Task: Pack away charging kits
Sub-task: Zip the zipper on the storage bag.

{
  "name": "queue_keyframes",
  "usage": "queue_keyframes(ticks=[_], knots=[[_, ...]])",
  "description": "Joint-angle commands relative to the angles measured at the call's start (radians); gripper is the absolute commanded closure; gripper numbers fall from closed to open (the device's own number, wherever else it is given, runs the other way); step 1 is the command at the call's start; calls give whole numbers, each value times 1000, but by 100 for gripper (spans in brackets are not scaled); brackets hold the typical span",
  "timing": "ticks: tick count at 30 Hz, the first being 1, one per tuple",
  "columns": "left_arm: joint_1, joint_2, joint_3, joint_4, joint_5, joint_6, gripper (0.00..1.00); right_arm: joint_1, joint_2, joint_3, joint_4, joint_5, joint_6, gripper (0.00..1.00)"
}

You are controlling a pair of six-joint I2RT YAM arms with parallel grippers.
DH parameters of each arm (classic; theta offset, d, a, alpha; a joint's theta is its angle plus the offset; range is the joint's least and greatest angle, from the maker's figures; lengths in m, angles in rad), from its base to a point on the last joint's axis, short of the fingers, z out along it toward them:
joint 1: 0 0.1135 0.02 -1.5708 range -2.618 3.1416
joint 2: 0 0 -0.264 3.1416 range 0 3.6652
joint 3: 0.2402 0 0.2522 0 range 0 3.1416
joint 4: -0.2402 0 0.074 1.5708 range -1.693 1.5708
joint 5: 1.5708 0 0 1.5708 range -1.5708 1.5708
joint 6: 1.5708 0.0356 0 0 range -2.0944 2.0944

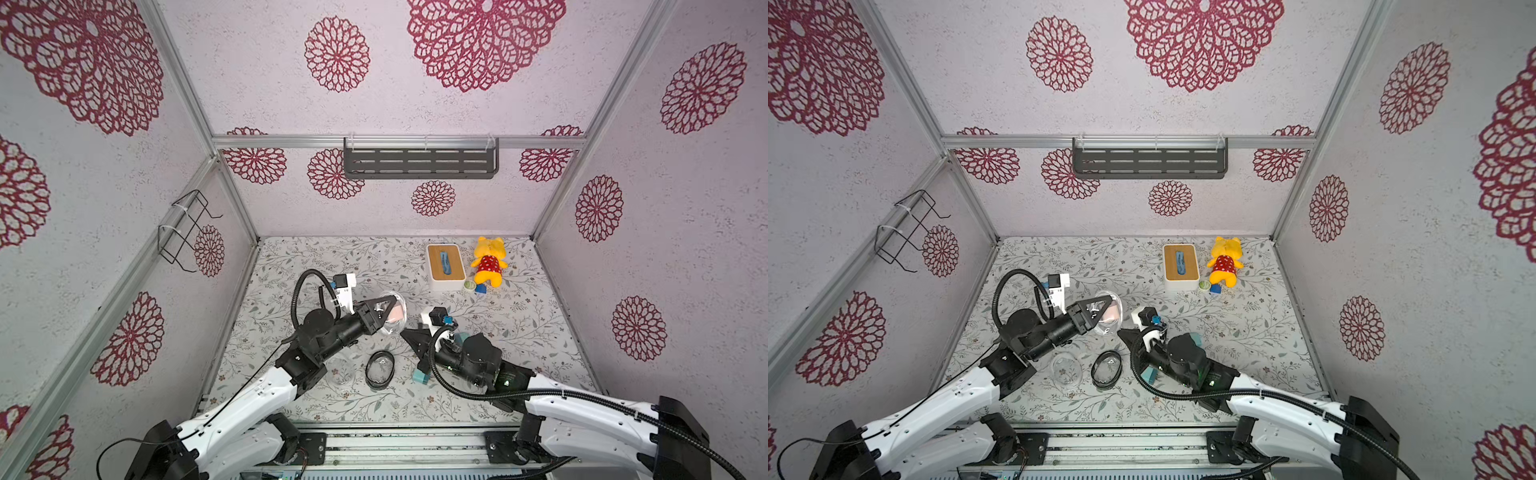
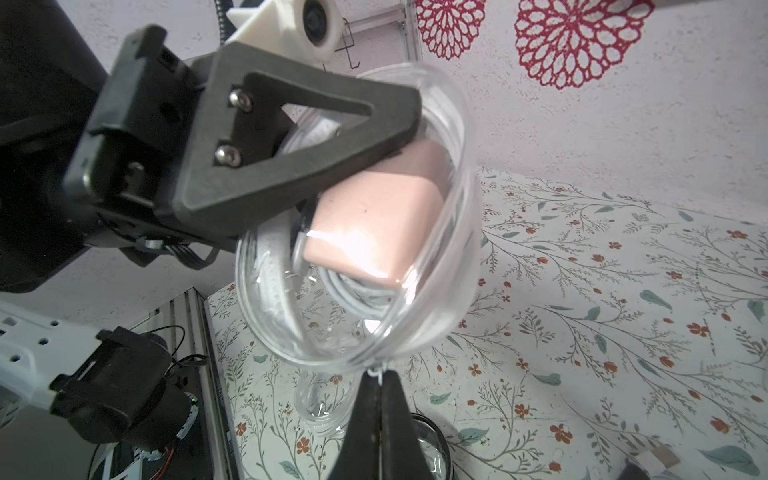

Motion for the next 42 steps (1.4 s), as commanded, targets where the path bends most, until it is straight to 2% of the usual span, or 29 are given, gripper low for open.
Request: queue_keyframes(ticks=[1, 7, 13, 17, 19, 22, 25, 30, 42], knots=[[-14, -47, -19, 40, 1, 47, 84, 5, -18, 69, -37, -2, -76, 100], [-15, -135, -43, 47, 4, 72, 58, 18, 25, 178, -105, -75, -127, 100], [-18, -161, -60, 76, 27, 82, 45, 35, 70, 283, -170, -129, -174, 100], [-18, -155, -69, 100, 37, 83, 41, 45, 97, 326, -191, -155, -190, 100], [-18, -151, -68, 115, 45, 84, 45, 49, 109, 338, -195, -158, -195, 100], [-18, -151, -66, 113, 42, 79, 60, 50, 118, 343, -191, -157, -195, 100], [-18, -163, -65, 86, 26, 79, 82, 50, 116, 337, -191, -140, -200, 100], [-18, -211, -63, -3, -26, 97, 100, 50, 86, 294, -185, -46, -217, 100], [-19, -230, -52, -83, -33, 105, 100, 42, 98, 316, -208, 176, -245, 100]])
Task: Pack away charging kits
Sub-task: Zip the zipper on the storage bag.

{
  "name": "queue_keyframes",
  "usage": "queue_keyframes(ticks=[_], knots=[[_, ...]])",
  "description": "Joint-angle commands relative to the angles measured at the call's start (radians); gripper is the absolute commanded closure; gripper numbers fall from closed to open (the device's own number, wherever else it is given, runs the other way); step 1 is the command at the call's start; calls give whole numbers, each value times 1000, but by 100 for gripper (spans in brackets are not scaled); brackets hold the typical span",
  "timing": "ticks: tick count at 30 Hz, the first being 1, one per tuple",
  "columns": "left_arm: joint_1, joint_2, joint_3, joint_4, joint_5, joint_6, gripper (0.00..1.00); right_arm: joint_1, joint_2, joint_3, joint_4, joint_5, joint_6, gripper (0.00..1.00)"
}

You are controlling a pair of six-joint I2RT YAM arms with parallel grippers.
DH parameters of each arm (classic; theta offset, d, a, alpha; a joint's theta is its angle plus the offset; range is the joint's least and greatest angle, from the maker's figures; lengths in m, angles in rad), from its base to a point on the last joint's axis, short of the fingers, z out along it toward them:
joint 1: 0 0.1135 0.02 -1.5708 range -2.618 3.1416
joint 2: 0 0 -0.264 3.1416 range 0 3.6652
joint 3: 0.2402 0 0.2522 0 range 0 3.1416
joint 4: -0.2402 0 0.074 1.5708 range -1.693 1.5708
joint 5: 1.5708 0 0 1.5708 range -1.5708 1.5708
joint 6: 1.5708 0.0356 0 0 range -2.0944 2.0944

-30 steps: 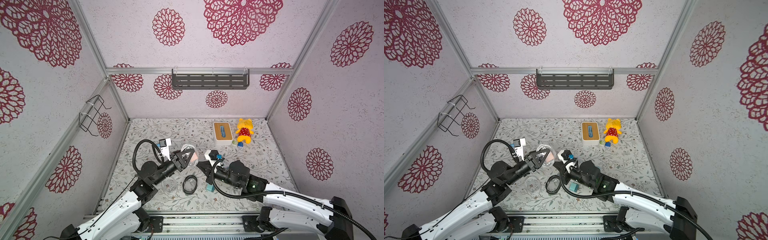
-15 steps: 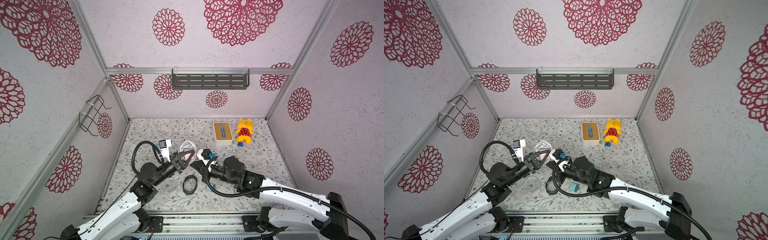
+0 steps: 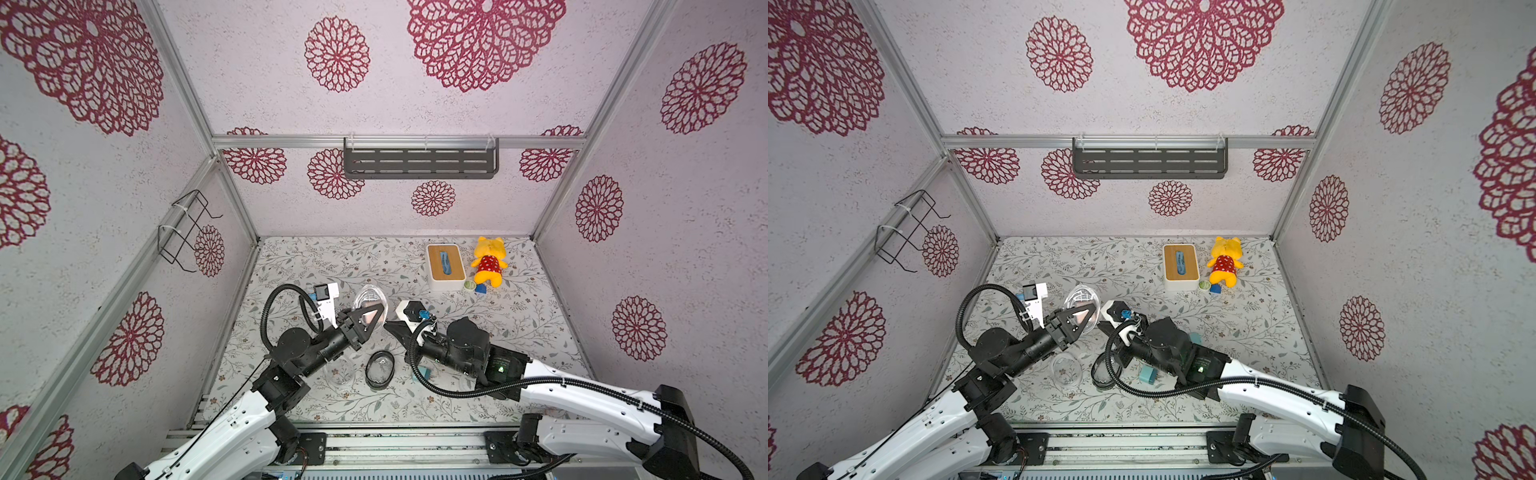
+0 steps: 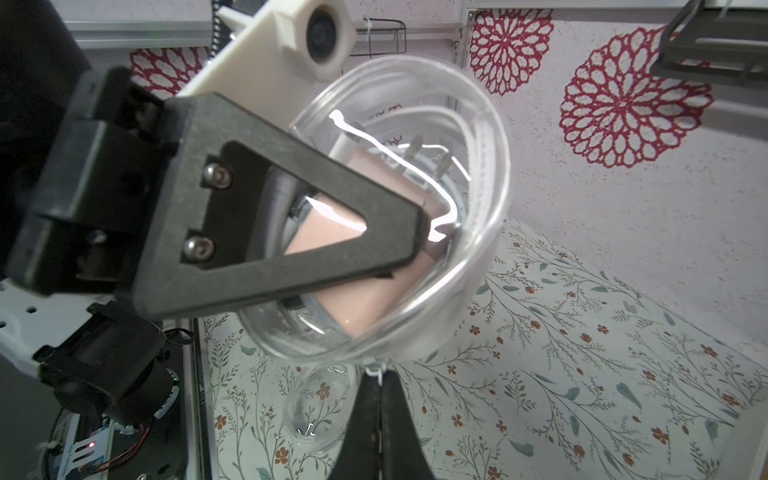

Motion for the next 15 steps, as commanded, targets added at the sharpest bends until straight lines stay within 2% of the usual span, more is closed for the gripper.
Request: queue_keyframes(ticks=[1, 7, 15], knots=[[-9, -7, 9, -3, -3, 14, 100, -21, -11, 38, 9, 148, -22, 100], [-9, -17, 7, -33, -4, 18, 100, -77, -11, 65, 3, 144, -20, 100], [-11, 17, 2, -37, 18, 16, 100, -171, 35, 157, 1, 40, -21, 100]])
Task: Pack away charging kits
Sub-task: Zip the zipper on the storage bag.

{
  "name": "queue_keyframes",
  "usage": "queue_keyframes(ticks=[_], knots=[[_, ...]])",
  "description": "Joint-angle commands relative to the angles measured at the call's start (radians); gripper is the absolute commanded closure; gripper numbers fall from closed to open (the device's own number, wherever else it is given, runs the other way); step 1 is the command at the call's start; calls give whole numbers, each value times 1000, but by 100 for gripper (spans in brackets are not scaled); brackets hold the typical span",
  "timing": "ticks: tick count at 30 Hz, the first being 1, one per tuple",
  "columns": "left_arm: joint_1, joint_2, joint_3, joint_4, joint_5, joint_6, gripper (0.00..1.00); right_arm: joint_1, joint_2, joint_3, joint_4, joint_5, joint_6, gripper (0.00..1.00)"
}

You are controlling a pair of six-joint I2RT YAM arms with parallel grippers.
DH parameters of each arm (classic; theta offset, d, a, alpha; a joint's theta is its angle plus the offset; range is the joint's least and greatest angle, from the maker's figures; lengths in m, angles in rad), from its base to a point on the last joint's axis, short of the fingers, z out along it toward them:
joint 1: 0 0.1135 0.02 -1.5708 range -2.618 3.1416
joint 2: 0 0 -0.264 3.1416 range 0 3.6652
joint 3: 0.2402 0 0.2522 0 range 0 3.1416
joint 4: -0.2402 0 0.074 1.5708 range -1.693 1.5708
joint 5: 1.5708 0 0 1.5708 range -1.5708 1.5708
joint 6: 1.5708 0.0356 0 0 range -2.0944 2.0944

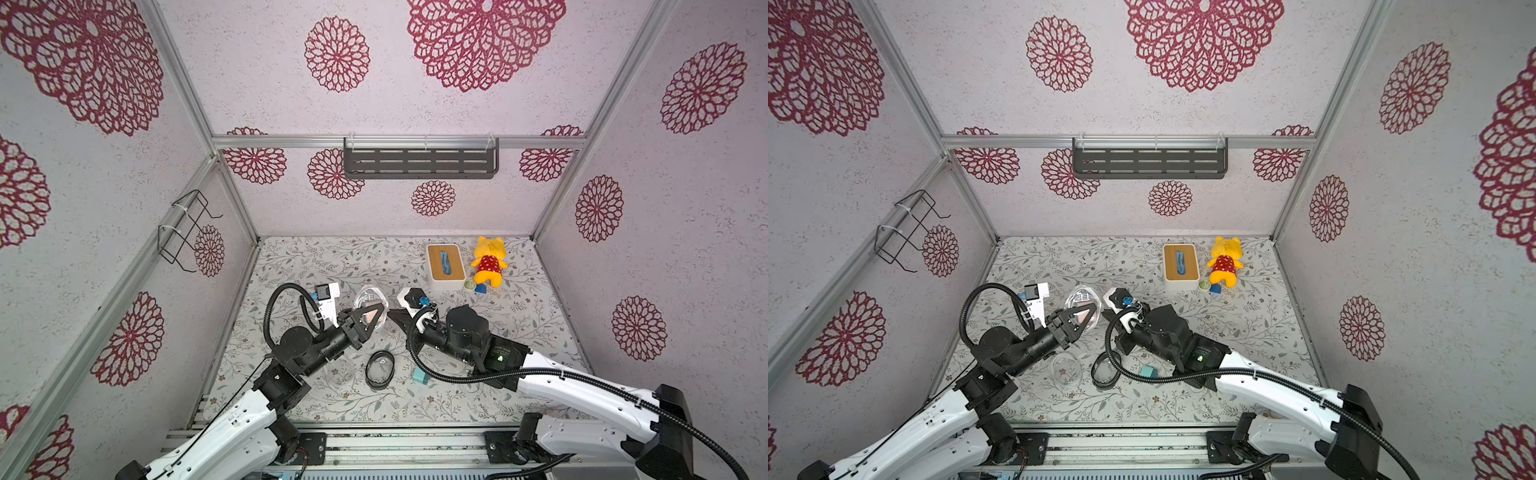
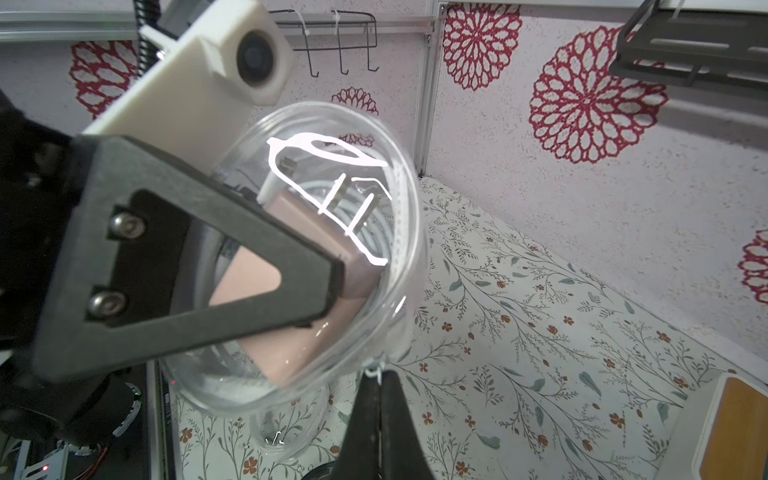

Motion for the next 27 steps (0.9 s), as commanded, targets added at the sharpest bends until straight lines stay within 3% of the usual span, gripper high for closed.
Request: queue_keyframes(ticks=[1, 10, 19, 22, 27], knots=[[-11, 1, 1, -31, 34, 15, 100, -86, -3, 84, 68, 92, -10, 100], [-11, 4, 8, -70, 38, 25, 100, -124, 8, 141, 56, 50, -56, 100], [-13, 7, 14, -82, 63, 34, 100, -163, 27, 183, 29, 123, -35, 100], [-13, 33, 22, -68, 74, 35, 100, -164, 34, 203, 14, 92, 18, 100], [-13, 100, 69, -52, 76, 41, 96, -162, -20, 93, 136, -24, 206, 100]])
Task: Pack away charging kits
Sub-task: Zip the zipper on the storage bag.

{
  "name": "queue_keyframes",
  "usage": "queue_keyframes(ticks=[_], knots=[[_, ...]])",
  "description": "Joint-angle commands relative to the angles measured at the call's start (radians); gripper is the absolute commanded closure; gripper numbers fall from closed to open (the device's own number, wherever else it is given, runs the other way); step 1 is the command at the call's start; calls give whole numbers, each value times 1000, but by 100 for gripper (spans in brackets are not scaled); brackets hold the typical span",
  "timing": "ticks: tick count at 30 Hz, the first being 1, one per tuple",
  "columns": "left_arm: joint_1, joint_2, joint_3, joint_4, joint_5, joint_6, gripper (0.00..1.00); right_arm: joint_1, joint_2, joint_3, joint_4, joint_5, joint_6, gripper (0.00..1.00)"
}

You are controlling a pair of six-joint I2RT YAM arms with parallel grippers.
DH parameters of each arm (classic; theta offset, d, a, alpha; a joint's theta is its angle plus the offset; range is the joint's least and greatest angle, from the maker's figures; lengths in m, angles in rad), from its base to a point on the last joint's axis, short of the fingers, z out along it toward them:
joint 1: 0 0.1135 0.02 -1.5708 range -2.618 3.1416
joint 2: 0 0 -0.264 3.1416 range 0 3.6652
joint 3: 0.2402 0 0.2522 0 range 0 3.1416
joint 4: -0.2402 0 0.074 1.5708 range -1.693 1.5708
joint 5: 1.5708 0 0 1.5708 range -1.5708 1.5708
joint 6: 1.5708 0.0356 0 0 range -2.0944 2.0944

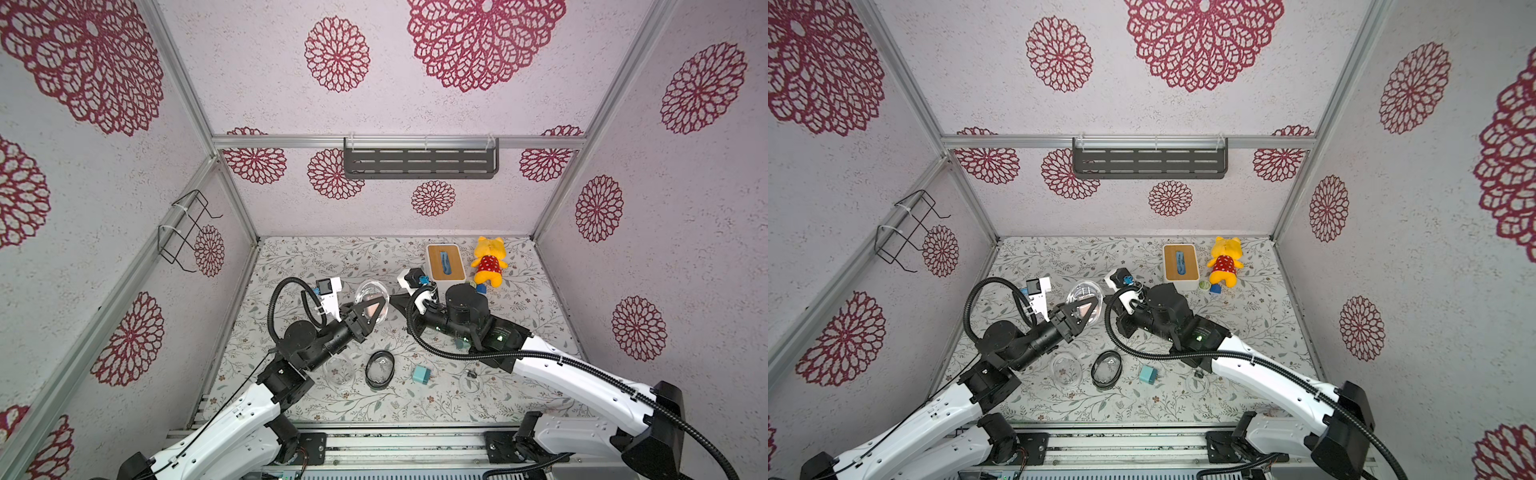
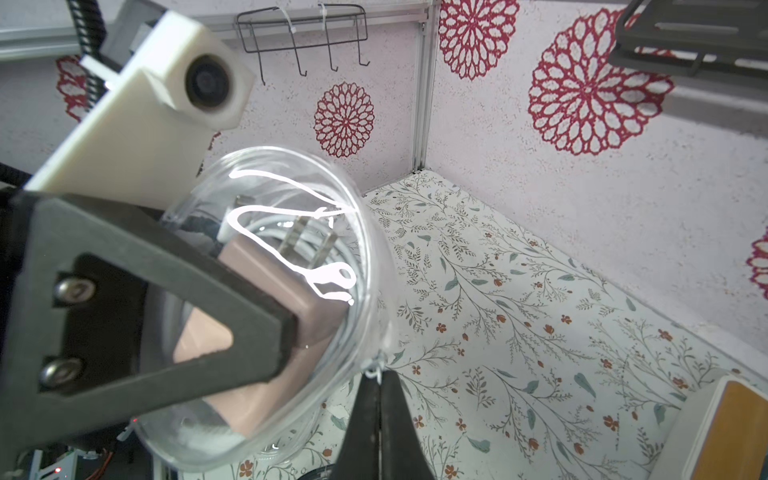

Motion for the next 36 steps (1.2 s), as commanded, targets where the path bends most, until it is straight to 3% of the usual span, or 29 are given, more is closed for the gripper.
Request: queue_keyframes(ticks=[1, 6, 15, 21, 26, 36], knots=[[-13, 46, 32, -57, 99, 19, 92, -59, -82, -41, 252, 76, 185, 100], [-15, 94, 85, -20, 104, 13, 62, -54, -114, -152, 435, 23, 332, 100], [-17, 128, 88, 159, 54, 8, 30, 0, -79, -196, 611, 58, 458, 100], [-19, 150, 36, 345, 22, -23, 23, 21, -45, -217, 728, 83, 541, 100], [-18, 180, 9, 486, -8, -76, 22, 89, 3, -193, 757, 93, 510, 100], [-19, 153, -3, 434, -159, -174, 19, 148, 9, -219, 755, 126, 451, 100]])
